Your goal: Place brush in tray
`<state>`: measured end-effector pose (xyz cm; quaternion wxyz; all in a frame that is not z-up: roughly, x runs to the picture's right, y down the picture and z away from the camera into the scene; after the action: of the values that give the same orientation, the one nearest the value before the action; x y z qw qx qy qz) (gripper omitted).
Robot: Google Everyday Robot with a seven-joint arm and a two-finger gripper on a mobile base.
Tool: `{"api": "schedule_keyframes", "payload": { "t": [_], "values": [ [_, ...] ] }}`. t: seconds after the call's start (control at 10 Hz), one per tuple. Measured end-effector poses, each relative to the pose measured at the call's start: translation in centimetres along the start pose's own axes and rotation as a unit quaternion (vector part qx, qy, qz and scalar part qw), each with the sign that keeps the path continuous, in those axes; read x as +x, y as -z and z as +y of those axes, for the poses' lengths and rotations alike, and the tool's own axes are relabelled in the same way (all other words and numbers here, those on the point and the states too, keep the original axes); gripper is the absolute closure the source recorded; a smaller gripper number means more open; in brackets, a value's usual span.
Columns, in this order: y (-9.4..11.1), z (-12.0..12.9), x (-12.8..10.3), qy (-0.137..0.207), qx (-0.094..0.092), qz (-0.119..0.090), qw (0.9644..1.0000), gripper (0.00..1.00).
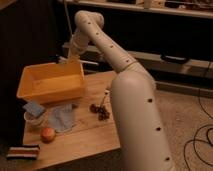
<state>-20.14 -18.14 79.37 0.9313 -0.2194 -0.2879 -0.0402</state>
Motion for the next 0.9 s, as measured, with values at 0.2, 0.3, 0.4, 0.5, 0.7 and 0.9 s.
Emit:
{"api": "schedule_keyframes", "payload": {
  "t": [0.2, 0.3, 0.4, 0.5, 0.7, 0.9],
  "values": [
    [-1.5, -1.1, -1.9, 0.017, -0.002, -0.013, 0.9998, 1.00],
    [-2.7, -0.9, -2.9, 0.026, -0.008, -0.022, 0.9994, 1.00],
    [-3.7, -0.3, -3.8, 0.032, -0.014, -0.029, 0.9990, 1.00],
    [-4.8, 1.0, -4.7, 0.041, -0.022, -0.038, 0.9982, 1.00],
    [-7.1, 3.1, -4.6, 0.047, -0.039, -0.039, 0.9974, 1.00],
    [-10.8, 6.0, -3.8, 0.056, -0.065, -0.031, 0.9958, 1.00]
  ]
}}
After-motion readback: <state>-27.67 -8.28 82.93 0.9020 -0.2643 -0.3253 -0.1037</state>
